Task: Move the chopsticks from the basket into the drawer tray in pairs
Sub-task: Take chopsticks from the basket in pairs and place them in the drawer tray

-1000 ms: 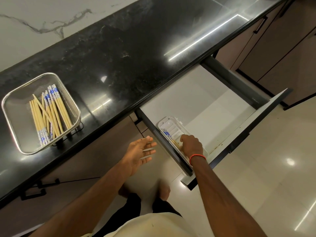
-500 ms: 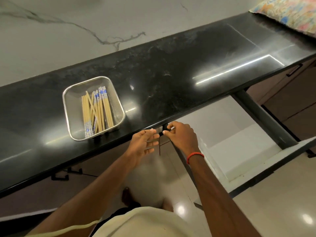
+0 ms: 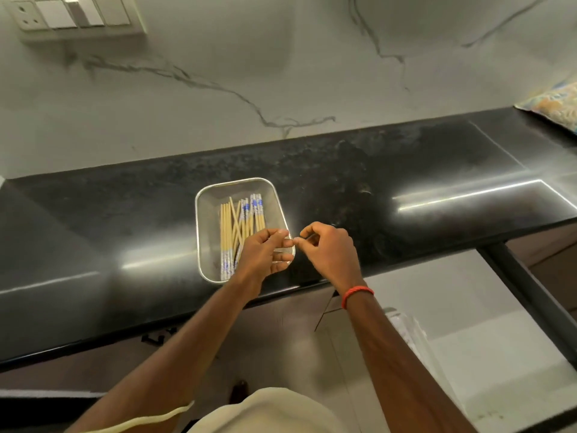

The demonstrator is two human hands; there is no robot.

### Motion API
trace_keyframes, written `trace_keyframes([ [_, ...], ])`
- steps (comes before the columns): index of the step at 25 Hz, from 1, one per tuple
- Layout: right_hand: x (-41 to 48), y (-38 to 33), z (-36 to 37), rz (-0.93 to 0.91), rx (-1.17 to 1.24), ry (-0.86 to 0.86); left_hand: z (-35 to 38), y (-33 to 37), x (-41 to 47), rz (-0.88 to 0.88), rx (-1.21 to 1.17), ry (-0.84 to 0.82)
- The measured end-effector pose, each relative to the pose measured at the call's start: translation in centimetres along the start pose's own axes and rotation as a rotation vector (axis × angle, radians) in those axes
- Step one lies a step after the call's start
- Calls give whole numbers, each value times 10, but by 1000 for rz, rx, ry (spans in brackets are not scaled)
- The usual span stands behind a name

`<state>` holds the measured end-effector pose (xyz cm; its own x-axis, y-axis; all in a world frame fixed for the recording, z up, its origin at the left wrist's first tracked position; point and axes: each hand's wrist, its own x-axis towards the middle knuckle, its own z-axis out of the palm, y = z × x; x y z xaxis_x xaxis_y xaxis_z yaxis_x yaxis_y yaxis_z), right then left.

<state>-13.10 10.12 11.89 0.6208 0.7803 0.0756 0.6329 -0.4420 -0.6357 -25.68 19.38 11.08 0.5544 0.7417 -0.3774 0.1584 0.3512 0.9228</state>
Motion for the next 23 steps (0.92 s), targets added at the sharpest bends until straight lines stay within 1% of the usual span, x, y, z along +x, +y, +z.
trace_keyframes([
  [4, 25, -44, 33, -27, -56, -45, -41, 11, 23, 16, -113, 109],
  [6, 33, -61, 55, -27, -146, -60, -61, 14, 34, 6, -151, 153],
  [8, 39, -71, 74, -23, -251, -87, -76, 16, 44, -8, -180, 163],
  [11, 45, -76, 96, -5, -370, -133, -91, 17, 55, -48, -195, 144],
  [18, 51, -75, 118, 0, -521, -152, -111, 19, 74, -142, -274, 47],
  [20, 51, -74, 119, 17, -515, -146, -112, 19, 76, -155, -273, 37],
  [23, 52, -71, 118, 55, -439, -124, -111, 17, 80, -170, -267, 20],
])
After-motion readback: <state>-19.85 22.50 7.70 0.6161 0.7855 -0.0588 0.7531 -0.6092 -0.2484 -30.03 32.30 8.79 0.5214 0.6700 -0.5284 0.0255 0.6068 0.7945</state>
